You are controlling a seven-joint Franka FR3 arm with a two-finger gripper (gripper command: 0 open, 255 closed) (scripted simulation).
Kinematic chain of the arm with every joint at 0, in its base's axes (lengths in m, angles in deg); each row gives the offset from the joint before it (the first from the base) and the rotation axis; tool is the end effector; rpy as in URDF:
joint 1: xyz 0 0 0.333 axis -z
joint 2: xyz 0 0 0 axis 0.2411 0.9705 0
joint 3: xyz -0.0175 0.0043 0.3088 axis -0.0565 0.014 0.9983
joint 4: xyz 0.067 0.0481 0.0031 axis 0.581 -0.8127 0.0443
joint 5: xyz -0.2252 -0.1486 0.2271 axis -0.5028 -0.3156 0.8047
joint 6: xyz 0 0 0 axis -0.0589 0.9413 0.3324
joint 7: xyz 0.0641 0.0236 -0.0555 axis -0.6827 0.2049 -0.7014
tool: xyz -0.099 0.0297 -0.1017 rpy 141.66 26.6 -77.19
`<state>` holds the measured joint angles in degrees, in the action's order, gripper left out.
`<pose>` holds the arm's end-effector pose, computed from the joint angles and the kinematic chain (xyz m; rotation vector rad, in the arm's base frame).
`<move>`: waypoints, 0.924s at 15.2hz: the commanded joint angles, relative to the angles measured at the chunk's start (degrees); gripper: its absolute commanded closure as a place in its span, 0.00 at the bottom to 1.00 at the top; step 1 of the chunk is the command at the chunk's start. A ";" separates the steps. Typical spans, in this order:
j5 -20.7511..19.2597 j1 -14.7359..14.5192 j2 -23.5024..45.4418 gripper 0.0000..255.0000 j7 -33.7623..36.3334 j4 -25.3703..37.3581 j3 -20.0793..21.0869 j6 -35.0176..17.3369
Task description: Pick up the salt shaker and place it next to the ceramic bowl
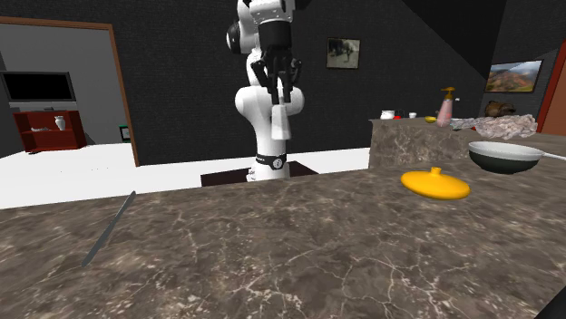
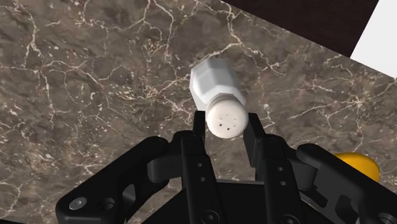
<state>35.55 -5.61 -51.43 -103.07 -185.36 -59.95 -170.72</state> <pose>0.2221 -0.0855 0.4747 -3.0379 -0.2689 -0.0623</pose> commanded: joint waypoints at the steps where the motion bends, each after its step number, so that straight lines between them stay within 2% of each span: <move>1: 0.18 -0.11 0.12 1.00 0.11 1.67 0.19 1.57; 7: 0.58 -0.40 0.90 1.00 0.35 6.04 0.58 5.13; 14: 8.18 -4.69 3.58 1.00 9.89 6.52 10.19 2.36</move>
<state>42.46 -9.58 -48.77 -94.77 -179.01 -51.34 -167.45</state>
